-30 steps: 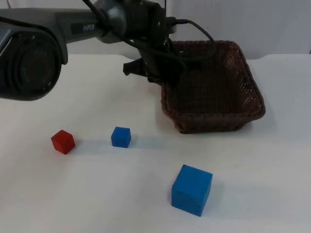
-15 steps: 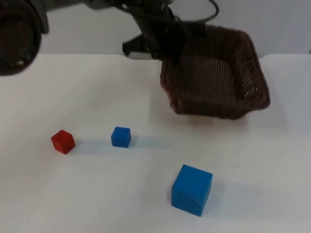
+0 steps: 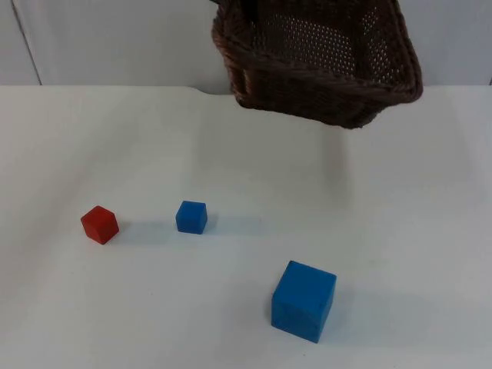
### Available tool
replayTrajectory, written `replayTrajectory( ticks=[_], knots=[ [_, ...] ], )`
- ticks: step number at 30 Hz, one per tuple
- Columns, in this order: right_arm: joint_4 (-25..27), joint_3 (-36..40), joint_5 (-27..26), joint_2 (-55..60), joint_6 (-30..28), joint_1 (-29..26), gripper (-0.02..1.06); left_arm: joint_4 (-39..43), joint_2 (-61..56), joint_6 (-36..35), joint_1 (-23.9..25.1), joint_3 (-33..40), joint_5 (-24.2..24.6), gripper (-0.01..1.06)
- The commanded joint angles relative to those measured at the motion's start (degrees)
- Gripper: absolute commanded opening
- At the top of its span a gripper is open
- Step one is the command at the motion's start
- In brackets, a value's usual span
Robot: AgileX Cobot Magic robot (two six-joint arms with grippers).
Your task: Pick up the basket with the left hand and place the largest block into the basket with the right hand.
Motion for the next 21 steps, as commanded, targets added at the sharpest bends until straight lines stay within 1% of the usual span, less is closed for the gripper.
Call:
replayTrajectory(
  ticks=[1,4,5,6,11,21],
  knots=[
    [-0.21,0.09,-0.3,-0.21,-0.32,-0.37,1.05,-0.23,-1.9,0.3,-0.06,-0.18,0.59,0.0],
    [-0.21,0.09,-0.3,-0.21,-0.32,-0.37,1.05,-1.1,-2.38,2.11,-0.06,-0.18,2.67,0.0],
    [-0.21,0.09,-0.3,-0.21,-0.32,-0.37,1.05,-1.1,-2.38,2.11,-0.06,-0.18,2.67,0.0],
    [-0.21,0.09,-0.3,-0.21,-0.32,-0.37,1.05,-1.9,-2.41,2.88,-0.06,-0.18,3.81,0.0],
    [-0.21,0.09,-0.3,-0.21,-0.32,-0.37,1.05,-1.9,-2.41,3.69,-0.06,-0.18,7.15,0.0],
    [-0.21,0.09,-0.3,-0.21,-0.43,-0.37,1.05,-2.3,-5.3,4.86,-0.17,-0.18,7.15,0.0]
  ],
)
